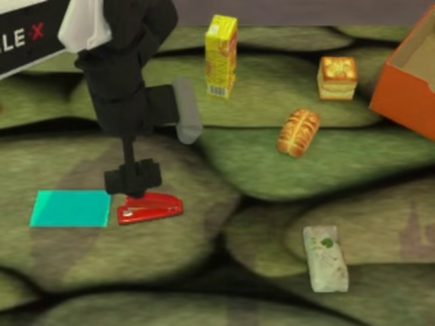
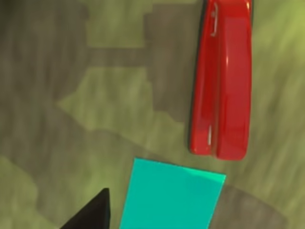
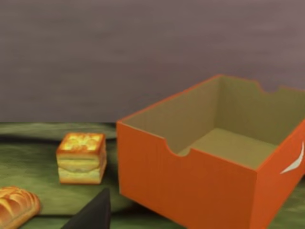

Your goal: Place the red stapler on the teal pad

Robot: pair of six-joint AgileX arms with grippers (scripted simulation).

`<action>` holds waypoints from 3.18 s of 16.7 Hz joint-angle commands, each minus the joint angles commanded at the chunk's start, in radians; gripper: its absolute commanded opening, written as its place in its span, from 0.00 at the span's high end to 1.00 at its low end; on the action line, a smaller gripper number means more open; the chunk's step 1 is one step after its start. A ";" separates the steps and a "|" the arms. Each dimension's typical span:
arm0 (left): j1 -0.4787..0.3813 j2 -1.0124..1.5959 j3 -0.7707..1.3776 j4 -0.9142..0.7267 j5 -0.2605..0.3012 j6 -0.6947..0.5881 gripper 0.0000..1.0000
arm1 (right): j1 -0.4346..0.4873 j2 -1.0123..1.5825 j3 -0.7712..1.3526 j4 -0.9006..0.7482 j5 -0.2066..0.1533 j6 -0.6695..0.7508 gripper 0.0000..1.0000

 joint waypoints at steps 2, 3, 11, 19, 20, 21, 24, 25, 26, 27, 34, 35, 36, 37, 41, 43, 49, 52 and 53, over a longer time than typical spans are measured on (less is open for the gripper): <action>-0.002 0.011 -0.029 0.036 0.000 0.002 0.00 | 0.000 0.000 0.000 0.000 0.000 0.000 0.00; -0.002 0.021 -0.053 0.070 0.000 0.002 0.00 | 0.000 0.000 0.000 0.000 0.000 0.000 0.00; -0.001 0.117 -0.240 0.356 0.001 0.006 0.00 | 0.000 0.000 0.000 0.000 0.000 0.000 0.00; -0.001 0.117 -0.241 0.356 0.001 0.006 0.38 | 0.000 0.000 0.000 0.000 0.000 0.000 0.00; -0.001 0.117 -0.241 0.356 0.001 0.006 0.45 | 0.000 0.000 0.000 0.000 0.000 0.000 0.00; -0.001 0.117 -0.241 0.356 0.001 0.006 0.53 | 0.000 0.000 0.000 0.000 0.000 0.000 0.00; -0.001 0.117 -0.241 0.356 0.001 0.006 0.75 | 0.000 0.000 0.000 0.000 0.000 0.000 0.00; -0.001 0.117 -0.241 0.356 0.001 0.006 0.83 | 0.000 0.000 0.000 0.000 0.000 0.000 0.00; -0.001 0.117 -0.241 0.356 0.001 0.006 0.90 | 0.000 0.000 0.000 0.000 0.000 0.000 0.00; -0.001 0.117 -0.241 0.356 0.001 0.006 0.98 | 0.000 0.000 0.000 0.000 0.000 0.000 0.00; -0.001 0.117 -0.241 0.356 0.001 0.006 1.00 | 0.000 0.000 0.000 0.000 0.000 0.000 0.00; -0.001 0.117 -0.241 0.356 0.001 0.006 1.00 | 0.000 0.000 0.000 0.000 0.000 0.000 0.00; -0.001 0.115 -0.241 0.356 0.001 0.007 1.00 | 0.000 0.000 0.000 0.000 0.000 0.000 0.00; -0.001 0.114 -0.238 0.353 0.001 0.008 1.00 | 0.000 0.000 0.000 0.000 0.000 0.000 0.00; 0.002 0.083 -0.156 0.240 0.001 0.009 1.00 | 0.000 0.000 0.000 0.000 0.000 0.000 0.00; 0.007 0.056 -0.096 0.142 0.000 0.007 1.00 | 0.000 0.000 0.000 0.000 0.000 0.000 0.00; 0.016 -0.001 0.005 -0.006 0.000 0.002 1.00 | 0.000 0.000 0.000 0.000 0.000 0.000 0.00; 0.010 0.003 0.003 -0.003 0.000 0.003 1.00 | 0.000 0.000 0.000 0.000 0.000 0.000 0.00; 0.010 0.003 0.004 -0.006 -0.003 -0.007 1.00 | 0.000 0.000 0.000 0.000 0.000 0.000 0.00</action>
